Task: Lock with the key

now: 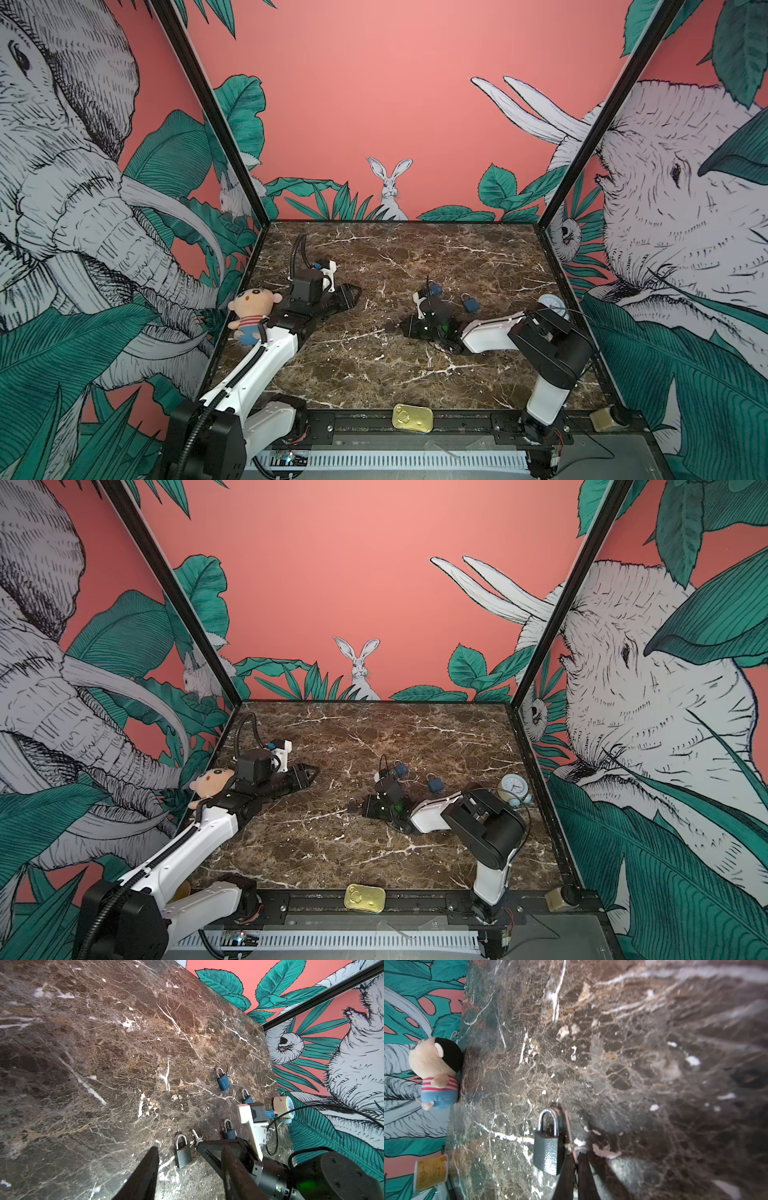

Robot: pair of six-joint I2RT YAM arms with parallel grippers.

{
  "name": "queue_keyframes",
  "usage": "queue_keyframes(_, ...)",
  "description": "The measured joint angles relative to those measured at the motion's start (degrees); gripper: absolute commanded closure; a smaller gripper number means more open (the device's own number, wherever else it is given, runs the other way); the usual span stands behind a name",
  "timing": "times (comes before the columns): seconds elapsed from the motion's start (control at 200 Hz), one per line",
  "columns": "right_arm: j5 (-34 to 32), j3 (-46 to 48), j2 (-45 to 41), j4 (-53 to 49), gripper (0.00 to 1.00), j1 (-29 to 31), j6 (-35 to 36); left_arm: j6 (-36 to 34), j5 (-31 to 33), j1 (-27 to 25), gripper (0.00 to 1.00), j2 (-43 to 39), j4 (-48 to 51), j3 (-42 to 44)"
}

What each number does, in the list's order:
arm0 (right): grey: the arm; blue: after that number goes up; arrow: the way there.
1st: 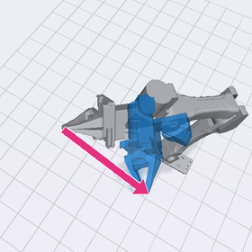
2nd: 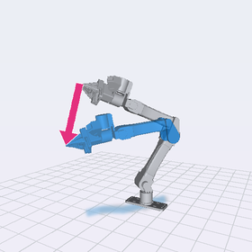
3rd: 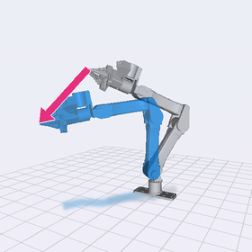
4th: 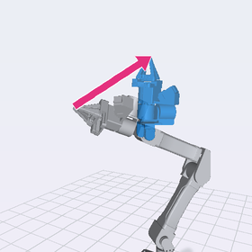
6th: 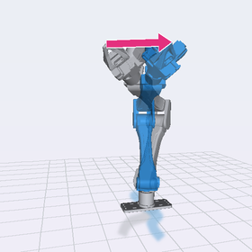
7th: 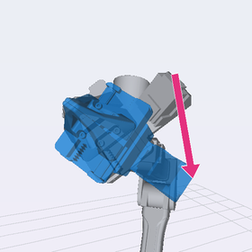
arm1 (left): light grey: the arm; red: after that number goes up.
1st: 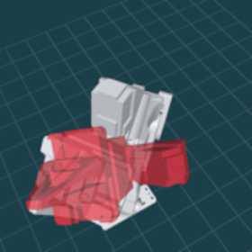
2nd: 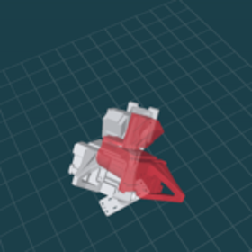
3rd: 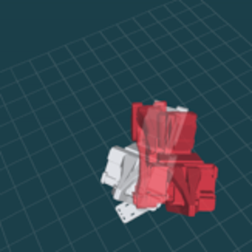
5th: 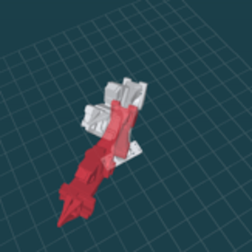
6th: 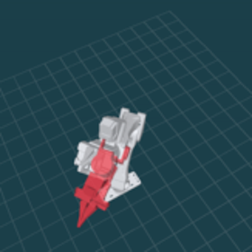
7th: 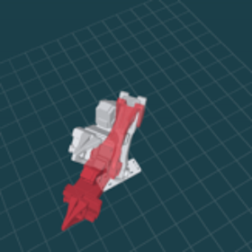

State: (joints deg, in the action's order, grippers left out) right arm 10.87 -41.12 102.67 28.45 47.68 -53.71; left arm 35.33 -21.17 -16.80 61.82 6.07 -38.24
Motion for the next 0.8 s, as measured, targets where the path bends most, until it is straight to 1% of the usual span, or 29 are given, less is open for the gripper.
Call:
queue_keyframes(0.09, 0.04, 0.00, 0.61, 1.33, 0.93, 0.39, -0.52, 0.02, -0.02, 0.02, 0.49, 0.00, 0.02, 0.15)
queue_keyframes(0.29, 0.02, 0.02, 1.16, 2.14, 0.82, 0.81, -1.31, 0.00, -0.28, 0.02, 0.49, 0.00, 0.00, 0.15)
queue_keyframes(0.53, -0.04, 0.04, 0.83, 1.36, 0.78, 1.07, -1.33, 0.02, -0.42, 0.15, 0.49, 0.00, 0.00, 0.17)
queue_keyframes(0.67, -1.01, 0.04, -1.84, -1.79, 0.77, 1.14, -0.68, 0.00, -0.42, 0.15, 0.49, 0.00, 0.02, 0.20)
queue_keyframes(0.8, -2.86, -0.33, -7.50, -7.54, 0.76, 1.62, 1.92, -0.63, -0.15, 0.22, 0.49, -0.42, 0.68, 0.20)
